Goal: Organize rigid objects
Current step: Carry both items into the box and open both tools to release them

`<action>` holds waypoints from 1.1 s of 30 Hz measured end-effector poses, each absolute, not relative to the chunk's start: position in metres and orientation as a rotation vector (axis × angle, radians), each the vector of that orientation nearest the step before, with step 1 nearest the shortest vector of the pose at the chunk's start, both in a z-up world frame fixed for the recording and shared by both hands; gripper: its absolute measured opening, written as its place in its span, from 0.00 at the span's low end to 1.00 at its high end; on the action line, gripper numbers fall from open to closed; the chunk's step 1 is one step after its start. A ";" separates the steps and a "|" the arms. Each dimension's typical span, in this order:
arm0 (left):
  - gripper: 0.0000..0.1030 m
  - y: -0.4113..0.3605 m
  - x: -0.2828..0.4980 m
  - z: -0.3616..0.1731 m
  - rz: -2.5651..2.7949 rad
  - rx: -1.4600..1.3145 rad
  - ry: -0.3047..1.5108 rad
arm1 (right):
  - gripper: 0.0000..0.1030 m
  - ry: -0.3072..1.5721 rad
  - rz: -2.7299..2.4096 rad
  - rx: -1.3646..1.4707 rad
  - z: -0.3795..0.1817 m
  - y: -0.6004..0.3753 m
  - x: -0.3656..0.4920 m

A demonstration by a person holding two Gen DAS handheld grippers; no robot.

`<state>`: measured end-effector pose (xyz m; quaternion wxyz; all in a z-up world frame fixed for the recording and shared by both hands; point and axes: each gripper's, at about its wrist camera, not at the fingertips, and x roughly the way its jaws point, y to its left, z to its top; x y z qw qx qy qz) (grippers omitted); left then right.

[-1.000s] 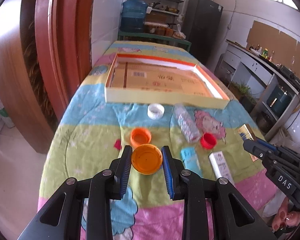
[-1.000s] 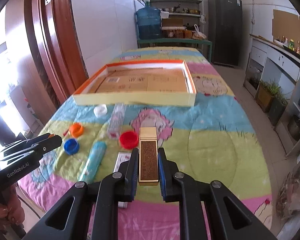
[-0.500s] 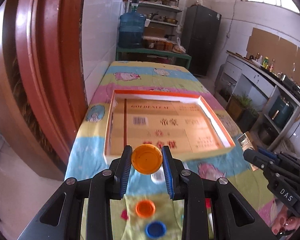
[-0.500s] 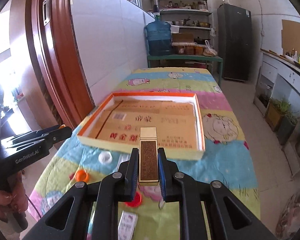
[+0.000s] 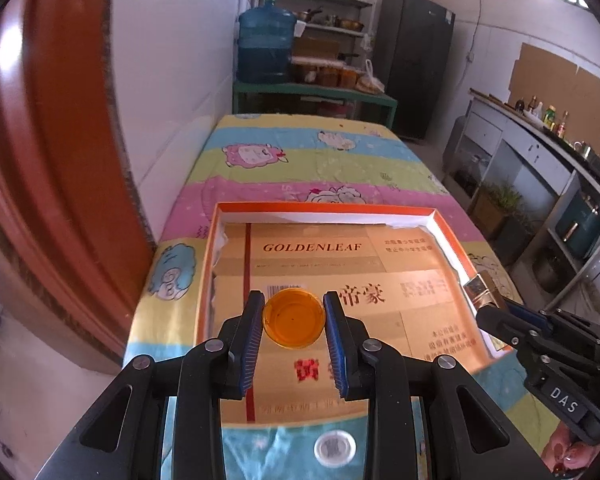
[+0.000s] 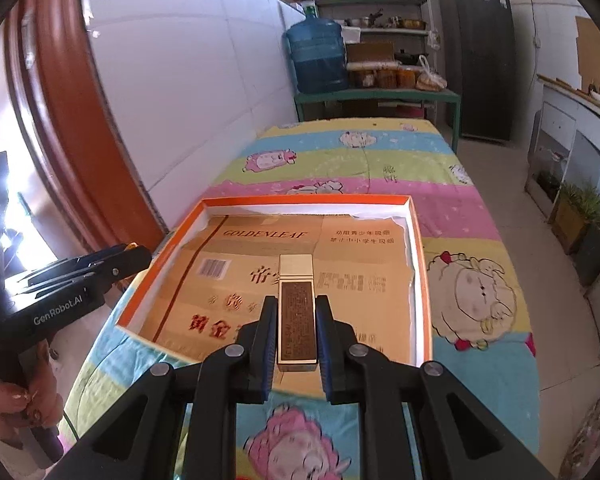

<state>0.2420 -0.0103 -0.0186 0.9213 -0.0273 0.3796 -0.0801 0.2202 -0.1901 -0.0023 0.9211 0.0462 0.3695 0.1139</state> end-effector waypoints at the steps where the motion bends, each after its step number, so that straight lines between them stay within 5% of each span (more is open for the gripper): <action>1: 0.30 -0.012 0.247 -0.021 -0.166 -0.051 0.786 | 0.18 0.767 0.228 0.094 -0.005 -0.190 0.227; 28: 0.30 -0.029 0.306 -0.096 -0.161 -0.022 0.950 | 0.18 0.906 0.187 0.069 -0.061 -0.188 0.274; 31: 0.34 -0.033 0.303 -0.097 -0.170 0.017 0.948 | 0.18 0.918 0.174 0.067 -0.066 -0.189 0.275; 33: 0.45 -0.033 0.302 -0.098 -0.166 0.036 0.949 | 0.18 0.922 0.172 0.071 -0.068 -0.189 0.276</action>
